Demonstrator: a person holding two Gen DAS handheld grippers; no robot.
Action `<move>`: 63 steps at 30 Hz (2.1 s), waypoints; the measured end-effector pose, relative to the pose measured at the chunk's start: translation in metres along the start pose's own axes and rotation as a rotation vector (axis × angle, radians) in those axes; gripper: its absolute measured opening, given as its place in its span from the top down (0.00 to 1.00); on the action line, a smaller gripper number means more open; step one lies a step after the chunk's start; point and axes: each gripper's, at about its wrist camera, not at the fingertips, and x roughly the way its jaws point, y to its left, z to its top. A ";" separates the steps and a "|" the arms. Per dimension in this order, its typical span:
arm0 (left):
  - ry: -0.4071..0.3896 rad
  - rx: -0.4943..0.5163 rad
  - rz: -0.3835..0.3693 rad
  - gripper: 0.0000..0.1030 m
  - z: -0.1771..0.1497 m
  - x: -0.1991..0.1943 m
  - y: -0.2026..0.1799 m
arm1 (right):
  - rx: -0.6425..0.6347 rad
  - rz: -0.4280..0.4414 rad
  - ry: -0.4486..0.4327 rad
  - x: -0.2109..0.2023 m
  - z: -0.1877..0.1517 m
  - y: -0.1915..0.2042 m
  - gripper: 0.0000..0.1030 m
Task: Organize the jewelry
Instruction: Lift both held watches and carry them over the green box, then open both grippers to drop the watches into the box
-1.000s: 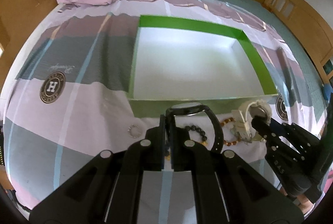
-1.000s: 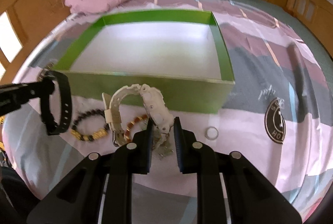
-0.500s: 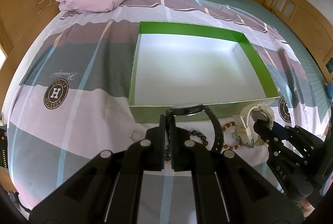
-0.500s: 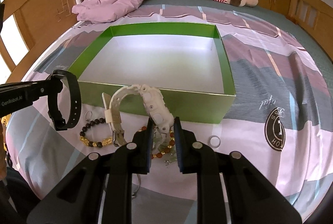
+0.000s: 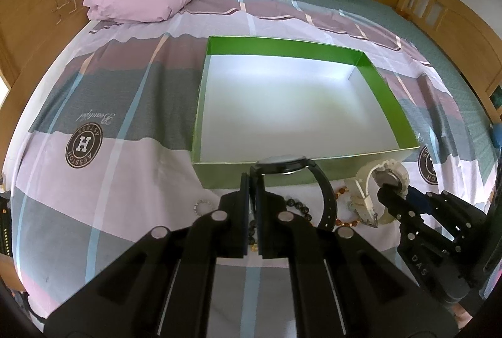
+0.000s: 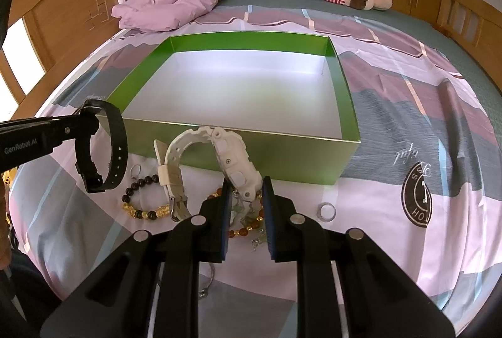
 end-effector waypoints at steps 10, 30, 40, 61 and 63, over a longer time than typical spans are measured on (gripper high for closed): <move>-0.090 -0.014 -0.017 0.97 0.013 -0.017 -0.005 | 0.026 0.009 -0.065 -0.013 0.008 -0.004 0.82; -0.145 -0.081 -0.014 0.97 0.071 0.027 0.010 | 0.077 -0.017 -0.099 0.007 0.074 -0.050 0.82; -0.073 -0.016 -0.008 0.91 0.055 0.044 -0.012 | 0.061 -0.067 0.016 0.044 0.064 -0.041 0.79; -0.022 0.019 0.020 0.16 0.005 -0.003 -0.019 | 0.067 0.011 -0.092 -0.011 0.054 -0.039 0.28; 0.011 0.035 0.031 0.16 -0.008 0.000 -0.016 | 0.075 0.034 -0.073 -0.013 0.049 -0.041 0.28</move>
